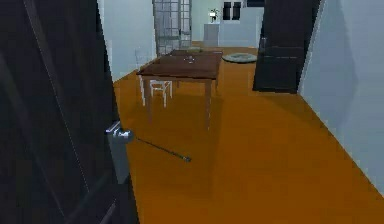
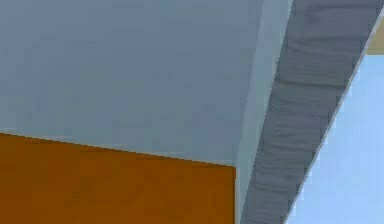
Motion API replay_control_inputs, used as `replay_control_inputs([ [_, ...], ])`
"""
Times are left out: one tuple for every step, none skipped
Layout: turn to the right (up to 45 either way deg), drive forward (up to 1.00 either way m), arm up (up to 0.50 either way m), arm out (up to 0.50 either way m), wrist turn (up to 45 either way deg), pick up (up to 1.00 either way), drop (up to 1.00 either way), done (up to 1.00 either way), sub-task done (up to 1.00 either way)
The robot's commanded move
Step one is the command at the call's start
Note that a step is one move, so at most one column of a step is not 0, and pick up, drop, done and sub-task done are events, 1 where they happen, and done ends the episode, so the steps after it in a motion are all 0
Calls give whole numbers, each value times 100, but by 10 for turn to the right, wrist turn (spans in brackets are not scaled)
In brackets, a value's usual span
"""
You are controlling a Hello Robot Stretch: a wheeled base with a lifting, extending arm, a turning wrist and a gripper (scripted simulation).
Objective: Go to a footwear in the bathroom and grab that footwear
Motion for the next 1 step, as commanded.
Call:
replay_control_inputs([
  [0, 100, 0, 0, 0, 0, 0, 0, 0],
])
